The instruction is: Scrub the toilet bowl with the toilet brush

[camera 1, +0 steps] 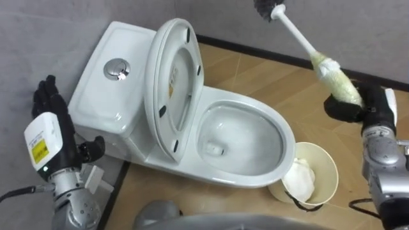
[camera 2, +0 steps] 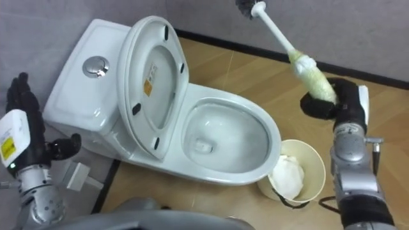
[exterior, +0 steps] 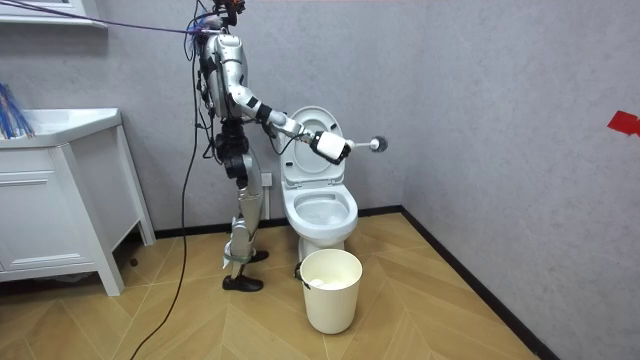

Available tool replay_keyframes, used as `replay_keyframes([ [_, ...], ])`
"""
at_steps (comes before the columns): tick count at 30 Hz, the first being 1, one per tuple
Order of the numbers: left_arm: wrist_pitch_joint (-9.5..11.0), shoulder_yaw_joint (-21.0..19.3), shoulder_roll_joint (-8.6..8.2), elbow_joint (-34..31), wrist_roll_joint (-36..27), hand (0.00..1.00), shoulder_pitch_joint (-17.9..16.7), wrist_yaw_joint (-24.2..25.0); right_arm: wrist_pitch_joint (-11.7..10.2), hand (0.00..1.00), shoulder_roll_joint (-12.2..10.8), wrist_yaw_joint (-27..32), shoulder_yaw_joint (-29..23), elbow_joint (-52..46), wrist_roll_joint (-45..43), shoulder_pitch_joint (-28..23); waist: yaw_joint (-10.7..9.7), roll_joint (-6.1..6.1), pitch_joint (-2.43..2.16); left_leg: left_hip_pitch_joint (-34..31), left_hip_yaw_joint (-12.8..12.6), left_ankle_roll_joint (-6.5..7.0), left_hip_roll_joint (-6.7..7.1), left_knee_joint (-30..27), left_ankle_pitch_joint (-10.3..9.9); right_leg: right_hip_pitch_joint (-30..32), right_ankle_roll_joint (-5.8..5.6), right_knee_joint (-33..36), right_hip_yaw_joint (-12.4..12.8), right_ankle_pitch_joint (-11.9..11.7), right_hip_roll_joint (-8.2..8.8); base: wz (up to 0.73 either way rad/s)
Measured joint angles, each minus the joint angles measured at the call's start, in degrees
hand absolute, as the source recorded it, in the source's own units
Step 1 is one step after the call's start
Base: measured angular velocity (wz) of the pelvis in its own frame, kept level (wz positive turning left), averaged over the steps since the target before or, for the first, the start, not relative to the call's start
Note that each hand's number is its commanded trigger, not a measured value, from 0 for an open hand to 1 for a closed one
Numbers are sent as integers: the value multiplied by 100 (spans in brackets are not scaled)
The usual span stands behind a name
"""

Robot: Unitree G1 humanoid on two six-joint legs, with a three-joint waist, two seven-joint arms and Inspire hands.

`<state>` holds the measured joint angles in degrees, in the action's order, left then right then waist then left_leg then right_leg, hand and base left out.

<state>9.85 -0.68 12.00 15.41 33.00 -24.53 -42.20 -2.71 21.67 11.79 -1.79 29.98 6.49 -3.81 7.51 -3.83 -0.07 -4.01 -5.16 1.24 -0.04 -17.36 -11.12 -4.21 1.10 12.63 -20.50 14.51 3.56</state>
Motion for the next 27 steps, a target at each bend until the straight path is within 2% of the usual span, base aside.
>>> replay_keyframes([
  [1, 47, -10, -50, 90, -134, 0, -78, 14, 0, 100, -26, 1, 0, 4, 23, -69, 47, 1, 11, 52, 2, -11, -7, 3, -12, -42, 8, -1, -1, 5, 0, -5],
  [4, 74, -17, -147, 354, -520, 0, -298, 99, 0, 100, -50, -2, -64, 12, 17, -113, 23, -58, 44, 80, 21, -27, -8, 3, -22, -89, 19, -23, -7, 17, -14, 0],
  [6, 75, -40, -191, 608, -776, 0, -390, 256, 1, 100, -50, -12, -204, 11, 18, -126, 29, -34, 33, 68, 43, -32, -6, 12, -25, -75, 19, -41, -4, 19, -23, 4],
  [8, 39, -173, -224, 1110, -1204, 0, -537, 528, 22, 100, -62, -77, -350, -62, 3, -189, 27, -89, 21, 112, 46, -36, -2, 74, -27, -108, 18, -83, 2, 17, -34, 0],
  [9, 15, -183, -224, 1259, -1367, 0, -575, 579, 30, 100, -63, -95, -375, -86, 2, -200, 26, -109, 33, 129, 40, -40, -2, 76, -30, -122, 18, -83, 11, 17, -34, -7],
  [11, -204, -292, -229, 1949, -1990, 0, -664, 916, 86, 100, -97, -114, -431, -133, 31, -202, -29, -87, 2, 181, 30, -60, -9, 66, -76, -191, 18, -107, 7, 17, -46, -2],
  [13, -423, -414, -251, 2379, -2422, 0, -668, 1215, 132, 100, -176, -115, -475, -164, 127, -266, -101, -141, -1, 211, 50, -62, -11, 70, -80, -234, 18, -108, -5, 17, -50, 7],
  [14, -528, -459, -286, 2607, -2668, 0, -721, 1437, 151, 100, -272, -122, -544, -259, 166, -400, -101, -118, 26, 266, 44, -60, -13, 66, -111, -301, 17, -127, 9, 18, -52, 3],
  [17, -748, -659, -481, 3091, -3205, 0, -748, 1833, 191, 100, -459, -114, -701, -333, 178, -595, -139, -44, 14, 306, 34, -50, -18, -25, -212, -385, -10, -192, 28, 33, -55, -5],
  [19, -990, -809, -595, 3570, -3702, 0, -601, 2171, 332, 100, -538, -79, -734, -257, 209, -632, -173, 7, 24, 353, -55, -32, -25, -7, -229, -389, -25, -185, 139, 36, -50, -17],
  [20, -1113, -843, -592, 3761, -3924, 0, -491, 2315, 346, 100, -564, -64, -728, -110, 205, -630, -209, 51, 19, 358, -69, -28, -26, -6, -231, -388, -32, -188, 165, 32, -51, -10],
  [24, -1348, -980, -576, 4023, -4236, 0, -209, 2677, 425, 100, -704, 45, -725, 36, 207, -845, -336, 114, 26, 389, -137, -24, -27, 27, -234, -379, -40, -197, 288, 27, -64, -10],
  [26, -1398, -1055, -575, 4070, -4226, 0, -123, 2820, 501, 100, -764, 71, -728, 101, 190, -948, -457, 140, 19, 432, -164, -22, -21, 81, -235, -383, -41, -199, 328, 26, -60, -11],
  [27, -1441, -1069, -573, 4078, -4177, 0, -101, 2918, 532, 100, -791, 77, -754, 204, 200, -1009, -526, 187, -5, 474, -211, -22, -19, 137, -234, -395, -44, -200, 340, 25, -45, -13],
])
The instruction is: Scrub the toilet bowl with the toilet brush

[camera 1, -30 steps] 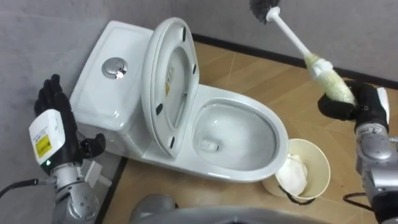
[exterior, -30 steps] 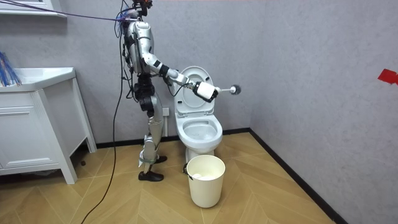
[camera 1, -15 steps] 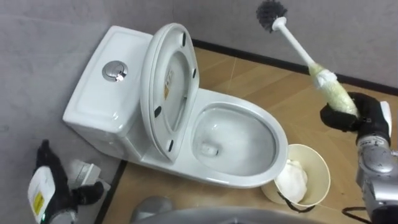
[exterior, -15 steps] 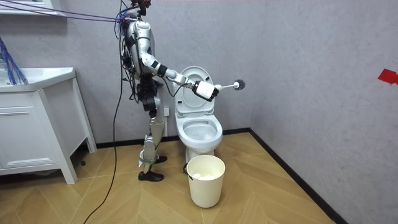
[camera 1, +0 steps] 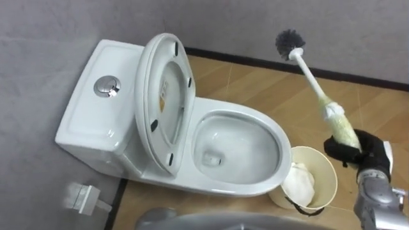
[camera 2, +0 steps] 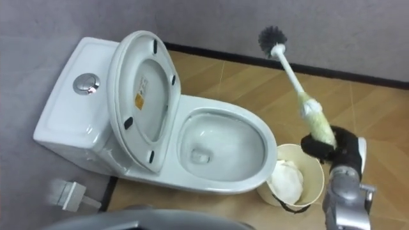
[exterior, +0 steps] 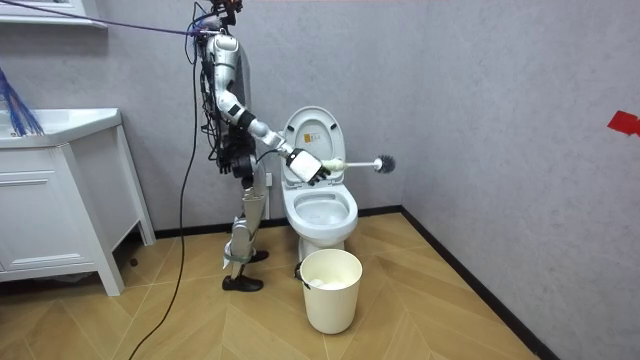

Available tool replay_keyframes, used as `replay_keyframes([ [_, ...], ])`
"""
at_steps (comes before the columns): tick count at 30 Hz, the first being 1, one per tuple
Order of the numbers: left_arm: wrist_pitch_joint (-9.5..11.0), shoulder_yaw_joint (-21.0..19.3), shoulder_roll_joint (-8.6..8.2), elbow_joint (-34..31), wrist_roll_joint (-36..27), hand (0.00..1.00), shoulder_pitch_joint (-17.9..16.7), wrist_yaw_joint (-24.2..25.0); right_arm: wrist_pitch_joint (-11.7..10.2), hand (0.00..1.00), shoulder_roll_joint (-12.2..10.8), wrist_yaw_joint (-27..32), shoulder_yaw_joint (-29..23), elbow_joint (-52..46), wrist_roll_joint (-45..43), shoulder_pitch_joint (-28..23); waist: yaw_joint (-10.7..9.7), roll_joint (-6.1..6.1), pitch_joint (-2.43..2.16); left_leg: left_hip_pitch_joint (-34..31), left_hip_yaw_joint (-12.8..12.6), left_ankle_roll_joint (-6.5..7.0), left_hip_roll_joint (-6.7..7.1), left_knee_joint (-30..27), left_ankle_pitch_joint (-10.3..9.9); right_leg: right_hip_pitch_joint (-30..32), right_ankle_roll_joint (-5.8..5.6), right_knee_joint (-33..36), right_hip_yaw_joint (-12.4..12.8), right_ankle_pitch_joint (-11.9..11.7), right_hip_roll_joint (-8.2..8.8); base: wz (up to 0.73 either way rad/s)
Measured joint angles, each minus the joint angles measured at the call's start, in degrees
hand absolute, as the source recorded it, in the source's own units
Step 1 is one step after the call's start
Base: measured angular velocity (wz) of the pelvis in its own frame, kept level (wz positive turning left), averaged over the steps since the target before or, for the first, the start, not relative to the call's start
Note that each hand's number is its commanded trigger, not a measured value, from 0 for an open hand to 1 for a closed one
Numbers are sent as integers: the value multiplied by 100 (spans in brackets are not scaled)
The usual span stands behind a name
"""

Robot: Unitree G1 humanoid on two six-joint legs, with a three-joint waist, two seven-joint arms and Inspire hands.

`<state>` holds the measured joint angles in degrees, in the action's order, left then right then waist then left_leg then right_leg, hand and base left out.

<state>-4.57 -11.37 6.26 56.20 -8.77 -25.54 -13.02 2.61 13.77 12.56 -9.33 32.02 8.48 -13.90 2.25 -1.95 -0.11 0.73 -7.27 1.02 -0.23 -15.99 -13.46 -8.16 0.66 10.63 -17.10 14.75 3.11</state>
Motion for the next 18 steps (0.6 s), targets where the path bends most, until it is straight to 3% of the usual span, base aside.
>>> replay_keyframes([
  [1, -44, -37, 6, 35, 69, 0, 43, 87, -8, 100, -14, 11, -7, 250, -12, -7, -105, 52, -25, 28, -10, 1, 10, 59, 1, -4, -5, 3, -1, 2, 11, -11],
  [7, -160, -199, 41, 105, 777, 0, 332, 325, 138, 100, -199, 122, -96, 1284, 23, -88, -217, 69, -13, 227, -297, -3, 7, 140, 2, -87, -5, -2, 288, 3, -15, -22],
  [14, -153, -170, 56, 73, 1868, 0, 846, 360, 103, 100, -381, 110, -94, 1794, 32, -101, -352, 44, -6, 281, -303, -3, 2, 167, 2, -90, -23, -79, 363, -7, -16, -4],
  [18, -162, -169, 56, 74, 2427, 0, 850, 360, 104, 100, -486, 100, -98, 2072, 50, -103, -364, 48, -3, 378, -377, -3, 7, 268, 2, -103, -24, -82, 479, -12, -32, -14],
])
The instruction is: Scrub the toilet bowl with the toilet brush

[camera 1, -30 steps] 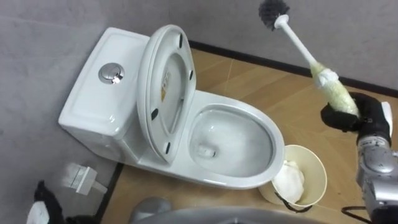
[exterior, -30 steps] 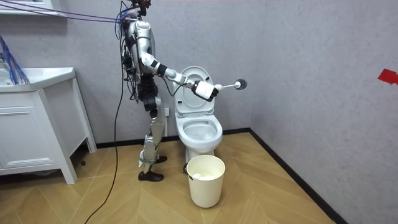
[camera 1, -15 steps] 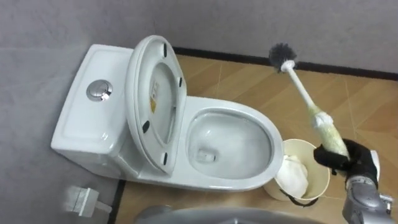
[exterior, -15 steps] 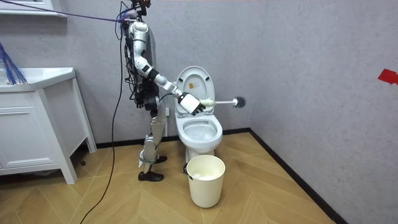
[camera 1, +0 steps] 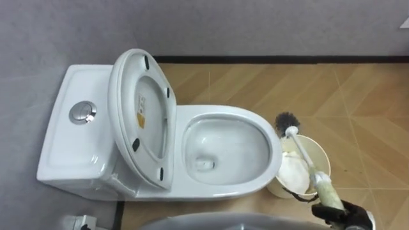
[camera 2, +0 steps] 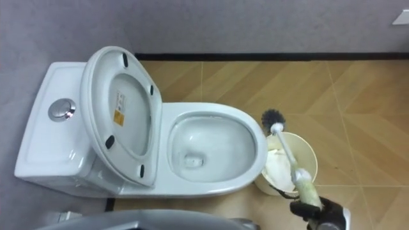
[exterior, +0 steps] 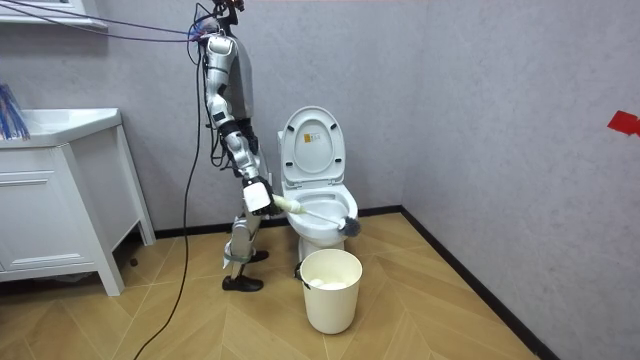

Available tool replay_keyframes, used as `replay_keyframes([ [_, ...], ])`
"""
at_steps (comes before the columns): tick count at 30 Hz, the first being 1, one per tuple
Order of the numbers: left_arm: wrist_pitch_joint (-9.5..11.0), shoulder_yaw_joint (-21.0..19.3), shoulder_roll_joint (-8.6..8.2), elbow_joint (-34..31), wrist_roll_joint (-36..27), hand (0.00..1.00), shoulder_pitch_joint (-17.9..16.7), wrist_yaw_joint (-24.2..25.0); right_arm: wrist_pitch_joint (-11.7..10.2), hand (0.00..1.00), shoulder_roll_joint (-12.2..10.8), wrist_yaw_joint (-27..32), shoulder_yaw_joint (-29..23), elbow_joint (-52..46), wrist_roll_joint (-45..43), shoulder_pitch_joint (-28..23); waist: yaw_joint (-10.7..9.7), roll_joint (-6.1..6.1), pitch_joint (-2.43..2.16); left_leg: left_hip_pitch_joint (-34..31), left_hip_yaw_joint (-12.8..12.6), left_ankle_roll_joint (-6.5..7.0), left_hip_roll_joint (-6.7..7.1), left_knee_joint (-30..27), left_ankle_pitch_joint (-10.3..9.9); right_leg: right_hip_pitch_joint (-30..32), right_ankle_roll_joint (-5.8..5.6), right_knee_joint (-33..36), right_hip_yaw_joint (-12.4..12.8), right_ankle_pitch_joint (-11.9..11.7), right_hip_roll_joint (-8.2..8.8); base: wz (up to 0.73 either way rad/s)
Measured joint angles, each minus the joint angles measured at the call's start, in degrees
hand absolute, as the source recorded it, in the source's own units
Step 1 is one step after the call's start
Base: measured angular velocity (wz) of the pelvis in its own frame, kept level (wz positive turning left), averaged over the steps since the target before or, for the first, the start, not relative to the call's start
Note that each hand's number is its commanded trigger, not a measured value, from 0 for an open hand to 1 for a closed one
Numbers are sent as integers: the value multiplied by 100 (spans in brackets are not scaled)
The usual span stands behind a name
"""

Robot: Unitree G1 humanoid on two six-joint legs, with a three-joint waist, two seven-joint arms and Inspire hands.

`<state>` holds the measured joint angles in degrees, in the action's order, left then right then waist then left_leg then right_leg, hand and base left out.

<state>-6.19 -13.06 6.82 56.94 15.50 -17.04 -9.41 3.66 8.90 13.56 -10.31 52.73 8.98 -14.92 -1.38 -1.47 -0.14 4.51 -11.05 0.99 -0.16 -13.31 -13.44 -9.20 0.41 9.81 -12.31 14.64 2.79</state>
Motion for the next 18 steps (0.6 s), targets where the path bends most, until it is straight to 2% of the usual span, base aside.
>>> replay_keyframes([
  [2, -4, 0, -1, 7, 180, 0, 2, 0, 0, 100, -16, -2, -4, 77, 24, 2, 1, 4, 3, 20, -27, 0, -1, 14, 0, 0, -2, 0, 40, -1, -1, -8],
  [3, -5, -2, 0, 30, 286, 0, 2, 0, 0, 72, -27, -2, -5, 92, 25, 8, 2, 12, 7, 25, -54, 0, -1, 17, 0, 6, -4, 0, 66, -3, -3, -8],
  [4, -11, -1, -1, 36, 323, 0, 1, 0, -1, 0, -42, -2, -4, 97, 28, 8, -2, 11, 7, 29, -61, 0, 3, 28, 0, 8, -5, -1, 75, -3, -3, -5],
  [12, -150, 236, 11, 35, 429, 0, 2, 9, 4, 0, -127, -58, 9, 395, 333, 99, -37, 25, 25, 21, -63, 0, 3, 58, 0, 20, -10, -17, 84, -6, -6, 0],
  [18, -154, 336, 28, 44, 431, 0, -7, 34, 17, 0, -166, -122, 44, 772, 588, 210, -25, 44, 26, 3, -78, 0, 9, 69, 0, 61, -10, -23, 108, -6, -9, -1],
])
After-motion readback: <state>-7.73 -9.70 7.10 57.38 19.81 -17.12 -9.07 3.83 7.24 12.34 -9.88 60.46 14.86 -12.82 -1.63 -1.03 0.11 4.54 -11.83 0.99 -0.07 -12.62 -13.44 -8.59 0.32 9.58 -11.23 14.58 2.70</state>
